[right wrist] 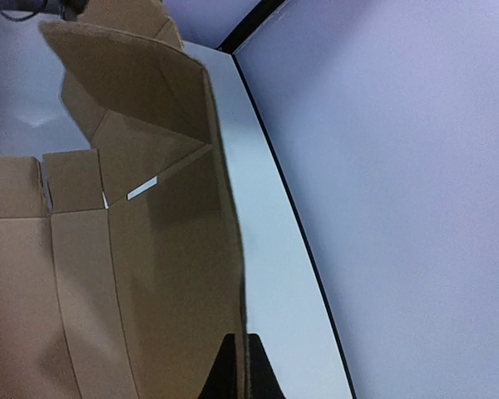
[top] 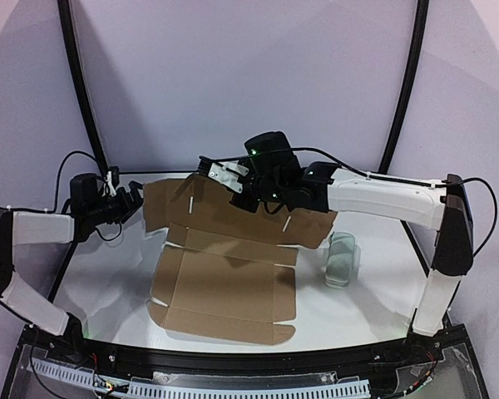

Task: Fold the paper box

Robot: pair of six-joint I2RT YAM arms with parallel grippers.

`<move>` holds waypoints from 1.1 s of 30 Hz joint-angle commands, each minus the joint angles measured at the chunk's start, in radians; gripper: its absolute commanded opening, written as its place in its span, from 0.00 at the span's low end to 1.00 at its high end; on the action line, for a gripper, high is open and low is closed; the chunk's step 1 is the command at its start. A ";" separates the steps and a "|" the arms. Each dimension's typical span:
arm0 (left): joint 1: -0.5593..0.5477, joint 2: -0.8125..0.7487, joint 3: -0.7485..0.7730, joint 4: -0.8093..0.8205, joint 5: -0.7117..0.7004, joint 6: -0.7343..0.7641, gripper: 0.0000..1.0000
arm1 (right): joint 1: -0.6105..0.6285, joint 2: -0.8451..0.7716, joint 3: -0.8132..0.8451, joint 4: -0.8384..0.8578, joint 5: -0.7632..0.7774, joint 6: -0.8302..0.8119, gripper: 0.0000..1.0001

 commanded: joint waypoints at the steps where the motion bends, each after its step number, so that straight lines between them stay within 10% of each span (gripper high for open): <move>1: -0.074 -0.033 0.020 -0.068 0.129 0.103 0.95 | 0.012 -0.024 0.002 0.110 0.008 0.048 0.00; 33: -0.301 -0.071 -0.118 -0.089 0.018 0.163 0.75 | 0.048 0.015 -0.203 0.404 0.111 -0.159 0.00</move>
